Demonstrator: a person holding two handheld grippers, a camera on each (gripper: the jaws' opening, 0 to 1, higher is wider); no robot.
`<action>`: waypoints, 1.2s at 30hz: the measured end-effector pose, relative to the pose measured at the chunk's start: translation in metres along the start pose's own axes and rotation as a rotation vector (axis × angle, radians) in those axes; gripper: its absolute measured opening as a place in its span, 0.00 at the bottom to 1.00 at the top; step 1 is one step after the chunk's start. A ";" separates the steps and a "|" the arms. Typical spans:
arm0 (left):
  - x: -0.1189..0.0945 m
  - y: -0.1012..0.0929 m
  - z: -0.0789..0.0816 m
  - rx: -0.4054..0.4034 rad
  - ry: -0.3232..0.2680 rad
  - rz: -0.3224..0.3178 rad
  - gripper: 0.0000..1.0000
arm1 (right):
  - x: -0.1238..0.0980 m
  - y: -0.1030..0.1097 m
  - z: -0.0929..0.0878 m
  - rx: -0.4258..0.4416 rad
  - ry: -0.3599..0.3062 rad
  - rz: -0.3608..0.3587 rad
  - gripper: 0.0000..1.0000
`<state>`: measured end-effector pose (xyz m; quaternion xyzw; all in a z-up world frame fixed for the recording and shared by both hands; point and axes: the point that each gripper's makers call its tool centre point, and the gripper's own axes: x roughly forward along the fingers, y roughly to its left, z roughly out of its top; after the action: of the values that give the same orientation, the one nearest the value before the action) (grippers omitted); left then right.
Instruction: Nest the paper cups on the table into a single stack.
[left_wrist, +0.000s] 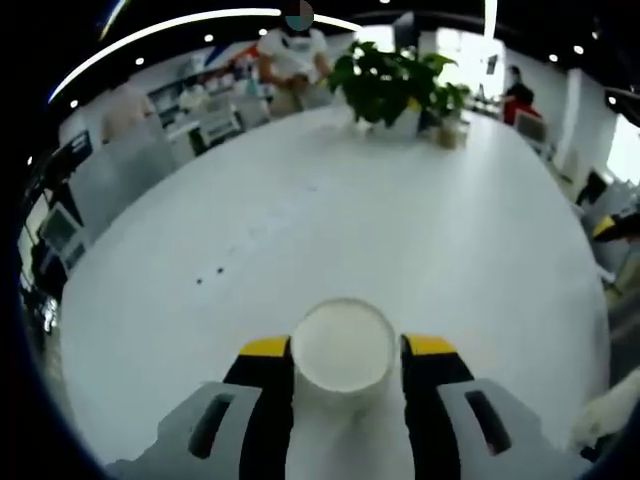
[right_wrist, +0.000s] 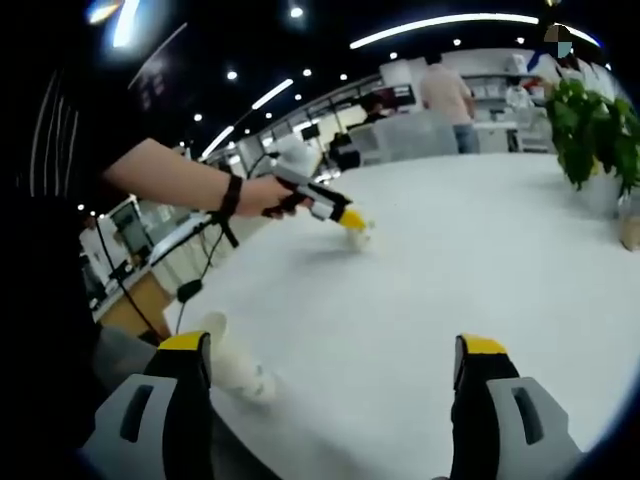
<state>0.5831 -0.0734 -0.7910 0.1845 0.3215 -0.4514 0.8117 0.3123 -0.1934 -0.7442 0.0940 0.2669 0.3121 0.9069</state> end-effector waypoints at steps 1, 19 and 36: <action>0.000 0.000 0.000 -0.004 -0.004 -0.001 0.38 | 0.000 0.000 0.000 0.002 -0.002 0.001 0.99; -0.025 -0.013 0.006 -0.062 -0.012 -0.028 0.38 | 0.003 0.005 0.008 -0.005 -0.015 0.019 0.99; -0.120 -0.055 0.063 -0.035 -0.175 0.005 0.38 | -0.011 0.031 0.026 -0.068 -0.044 0.061 0.98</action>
<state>0.5123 -0.0659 -0.6629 0.1310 0.2568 -0.4578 0.8410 0.3033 -0.1756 -0.7072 0.0780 0.2330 0.3462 0.9054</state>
